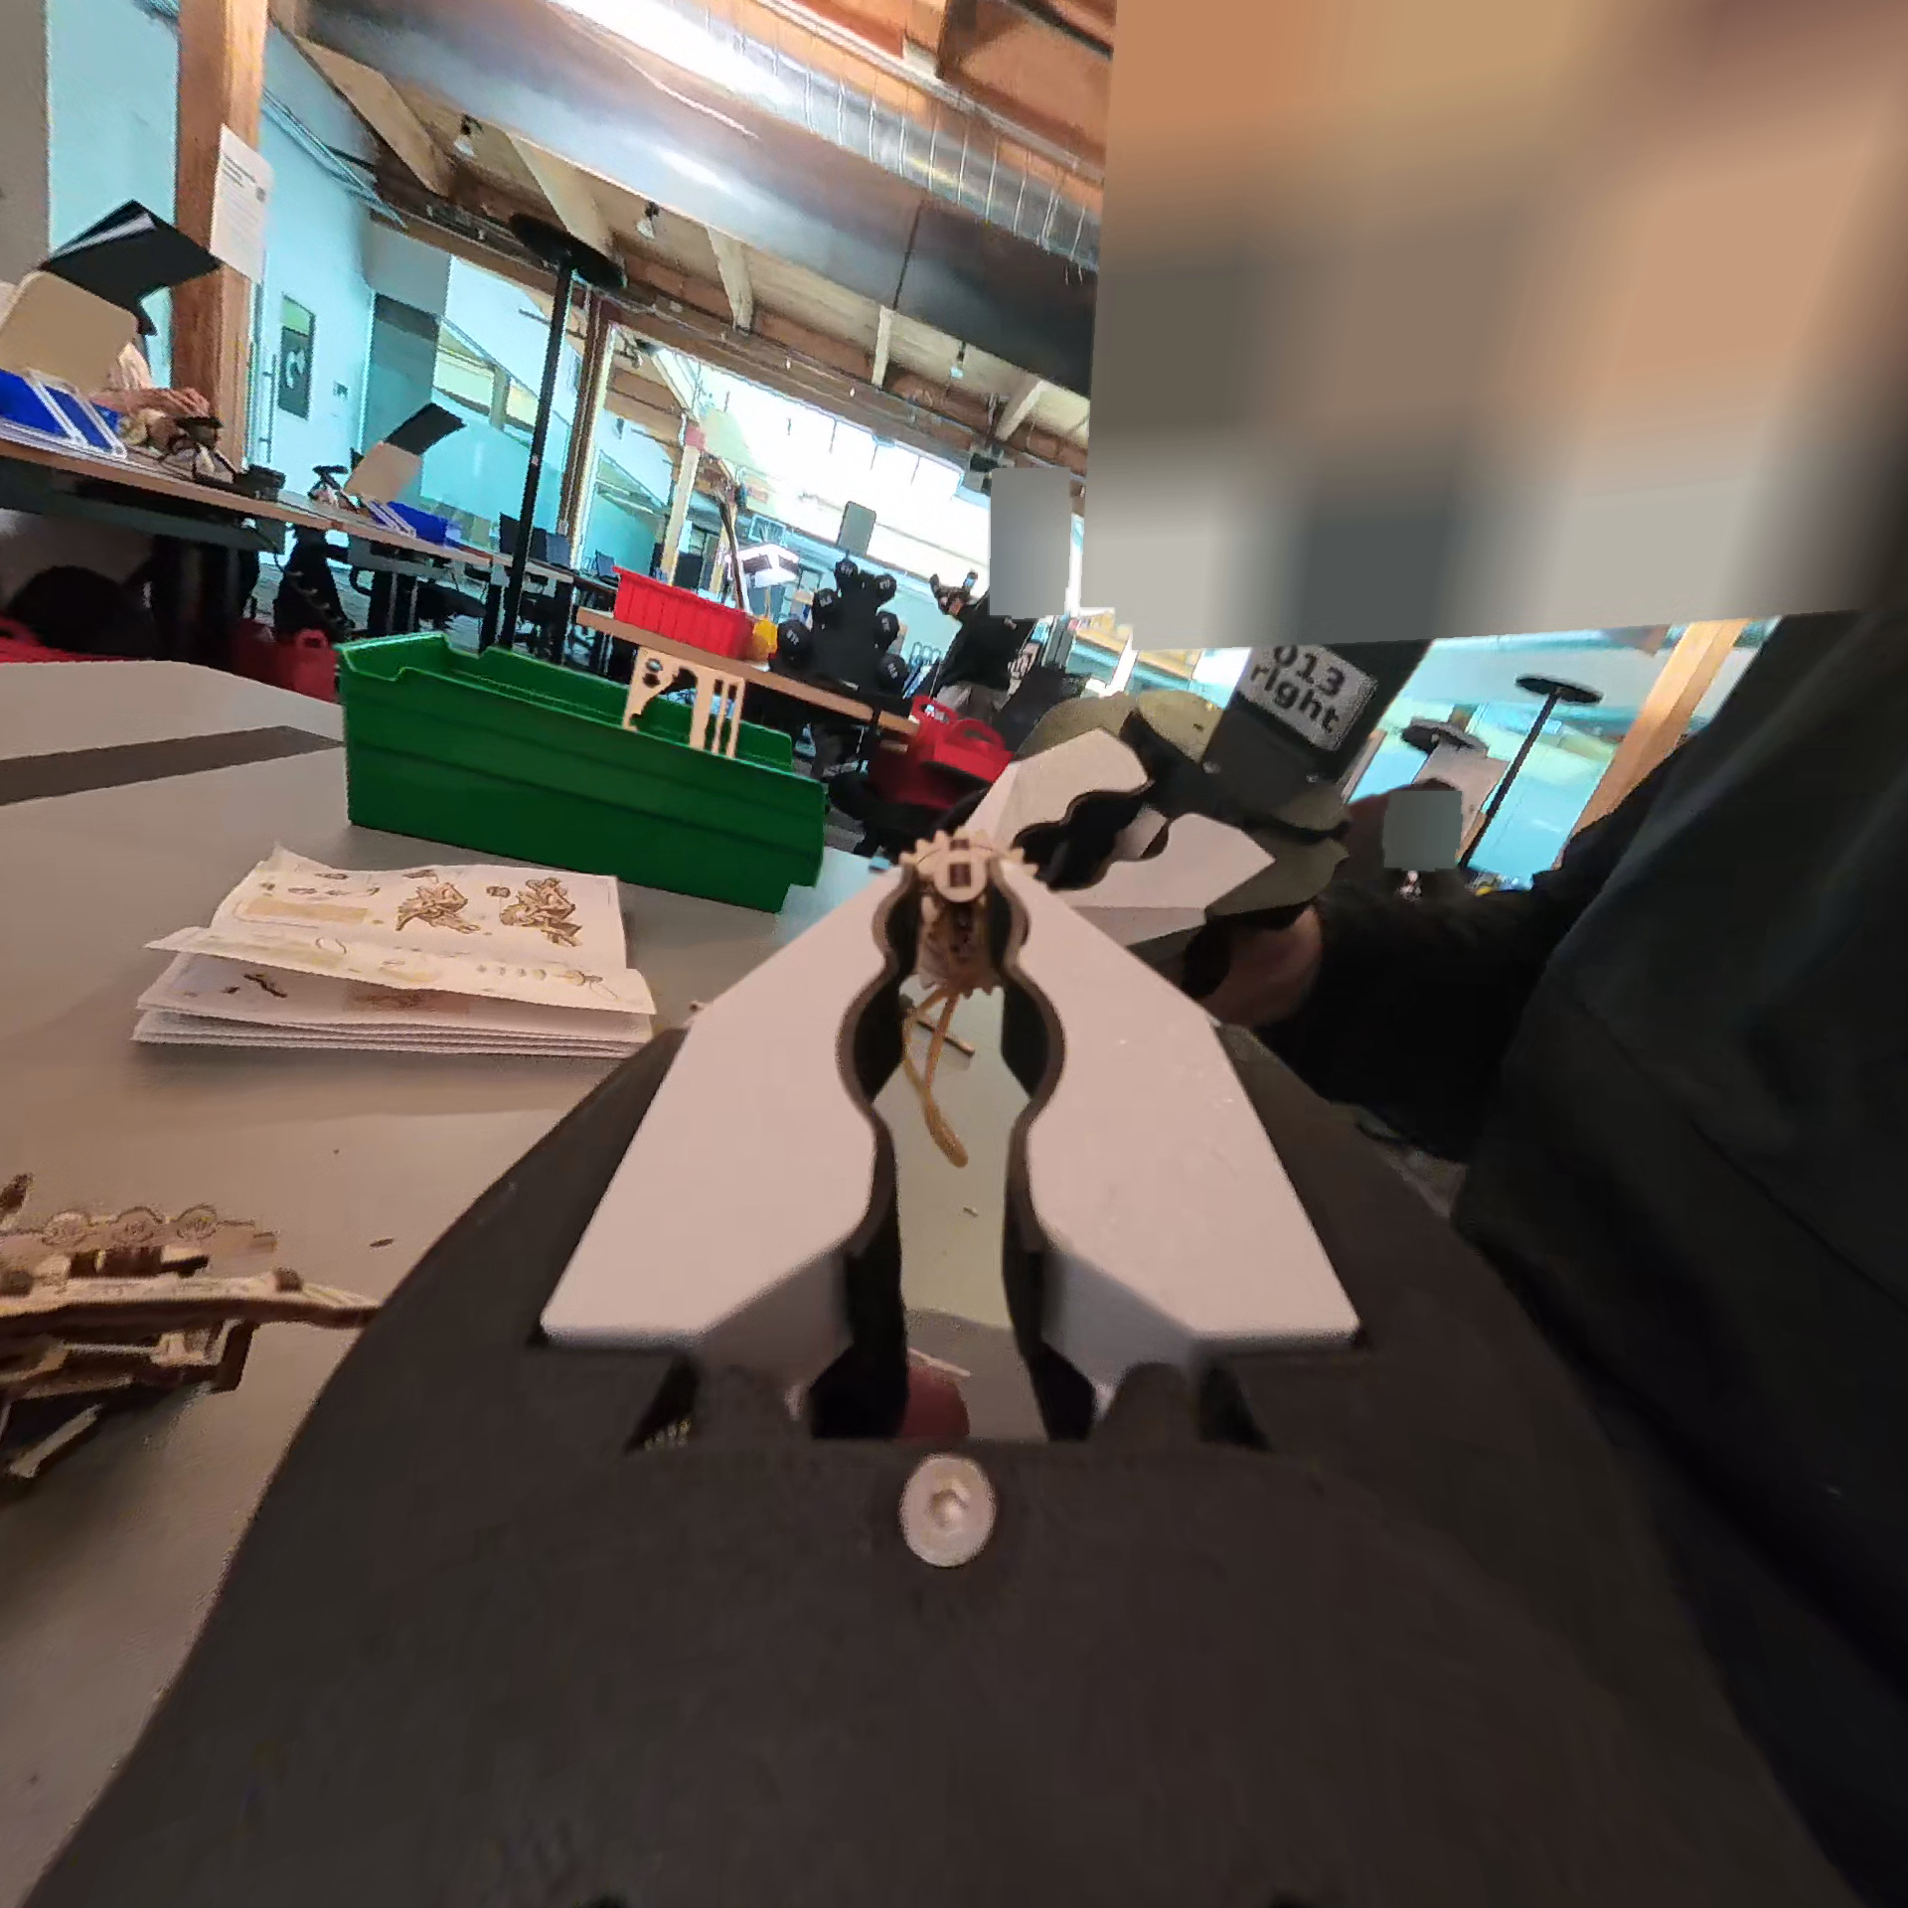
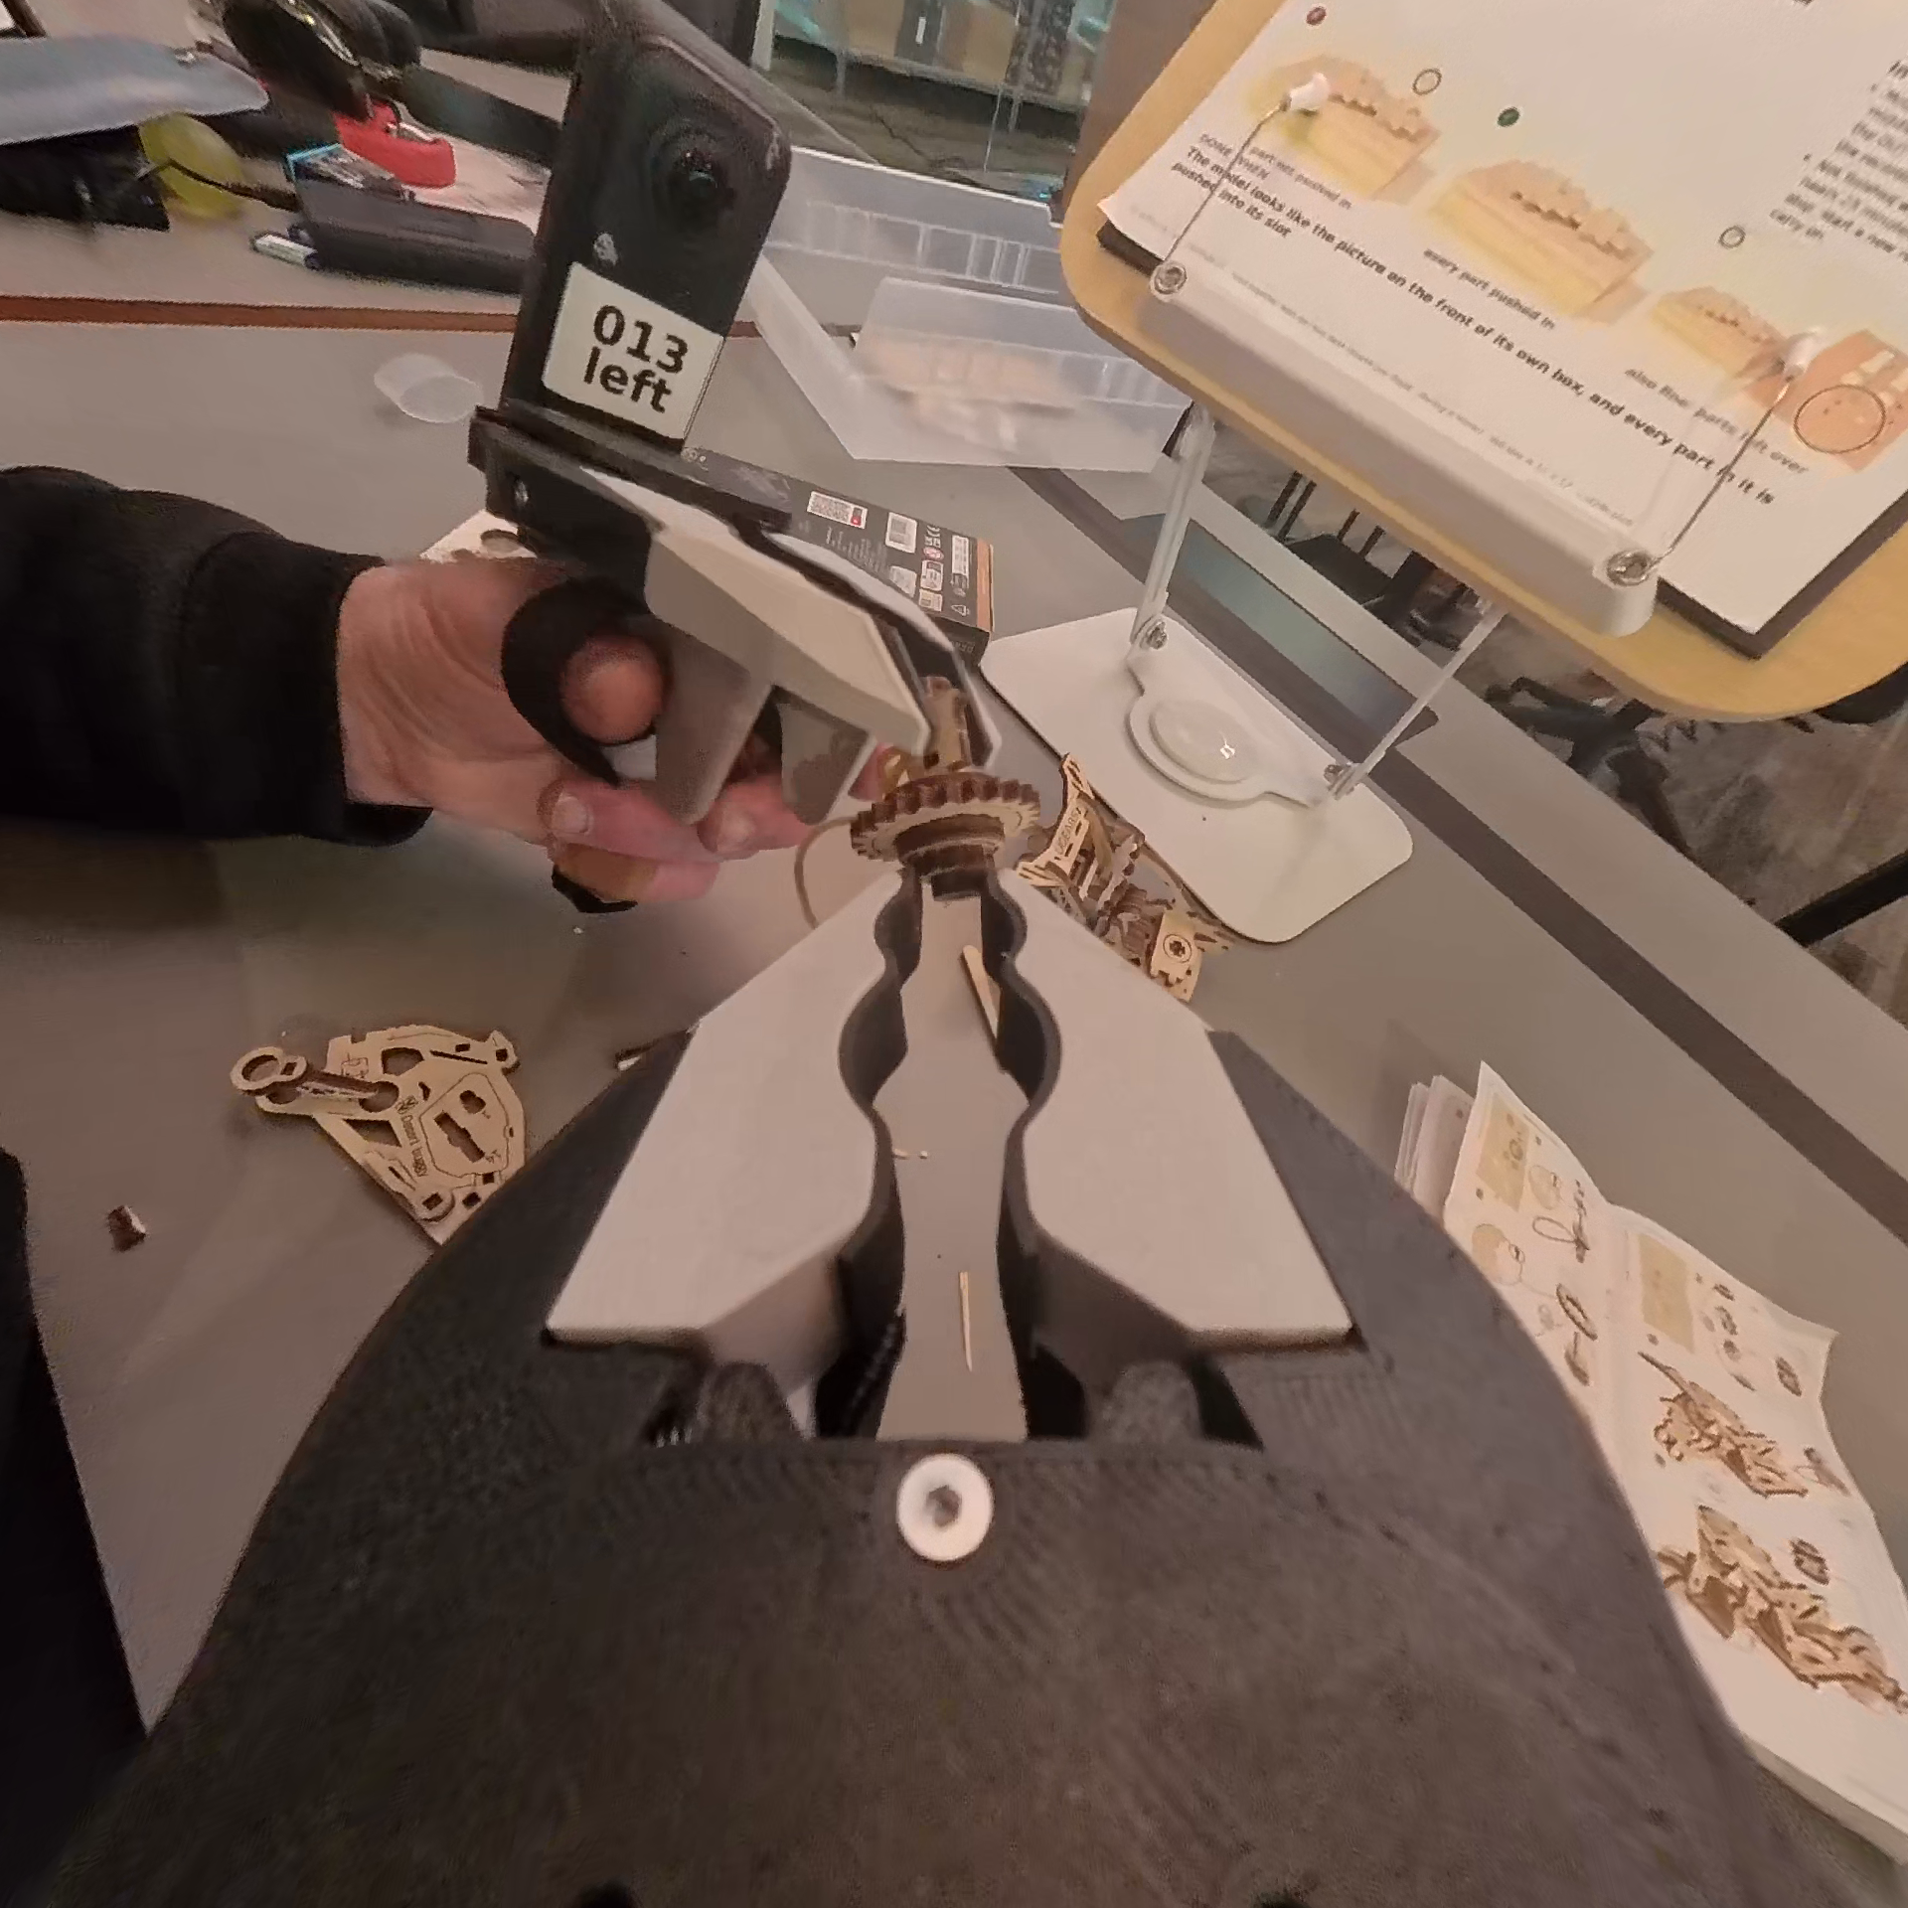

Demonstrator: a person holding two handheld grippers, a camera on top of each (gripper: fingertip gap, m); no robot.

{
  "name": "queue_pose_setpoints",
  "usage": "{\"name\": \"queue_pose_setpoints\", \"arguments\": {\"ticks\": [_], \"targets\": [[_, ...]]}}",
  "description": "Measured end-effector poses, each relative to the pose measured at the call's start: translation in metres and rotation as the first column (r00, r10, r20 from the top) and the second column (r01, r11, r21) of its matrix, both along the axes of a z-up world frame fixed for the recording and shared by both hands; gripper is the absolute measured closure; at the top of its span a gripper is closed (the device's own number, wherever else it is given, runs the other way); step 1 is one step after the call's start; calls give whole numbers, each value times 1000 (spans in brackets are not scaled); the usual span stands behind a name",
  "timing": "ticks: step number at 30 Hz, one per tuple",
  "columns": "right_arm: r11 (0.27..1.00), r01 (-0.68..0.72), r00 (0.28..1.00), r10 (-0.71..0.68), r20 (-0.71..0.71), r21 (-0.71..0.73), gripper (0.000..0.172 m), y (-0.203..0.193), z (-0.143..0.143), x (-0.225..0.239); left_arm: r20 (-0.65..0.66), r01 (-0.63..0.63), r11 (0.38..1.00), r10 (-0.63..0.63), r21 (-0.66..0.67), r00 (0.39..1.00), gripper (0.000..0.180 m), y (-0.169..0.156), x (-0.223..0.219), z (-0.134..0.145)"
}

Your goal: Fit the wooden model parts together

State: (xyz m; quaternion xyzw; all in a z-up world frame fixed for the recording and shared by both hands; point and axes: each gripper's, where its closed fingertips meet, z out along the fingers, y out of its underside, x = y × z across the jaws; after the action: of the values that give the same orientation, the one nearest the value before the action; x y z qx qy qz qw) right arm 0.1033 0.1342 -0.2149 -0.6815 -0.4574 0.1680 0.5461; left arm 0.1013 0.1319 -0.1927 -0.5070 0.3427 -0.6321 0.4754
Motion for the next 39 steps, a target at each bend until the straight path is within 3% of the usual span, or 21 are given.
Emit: {"name": "queue_pose_setpoints", "arguments": {"ticks": [21, 24, 29, 36, 39], "targets": [[990, -68, 997, 72, -26, 125, 152, -12, 16, -6, -5, -37, 949, 41, 313, 999, 172, -19, -3, 15], [986, -92, 995, 96, -29, 138, 160, -16, 19, -8, 5, -24, 944, 23, 330, 1000, 172, -21, -5, 17], [976, -82, 997, 78, 24, 204, 161, -16, 22, -7, 14, -20, 942, 16, 335, 1000, 172, -21, -5, 18], [912, -54, 981, -27, 191, 408, 160, -12, 26, -6, 28, -24, 947, 16, 319, 999, 172, -18, -6, 18], [917, -56, 984, -16, 177, 395, 160, -13, 26, -6, 28, -28, 950, 20, 311, 999, 172, -17, -6, 17]]}}
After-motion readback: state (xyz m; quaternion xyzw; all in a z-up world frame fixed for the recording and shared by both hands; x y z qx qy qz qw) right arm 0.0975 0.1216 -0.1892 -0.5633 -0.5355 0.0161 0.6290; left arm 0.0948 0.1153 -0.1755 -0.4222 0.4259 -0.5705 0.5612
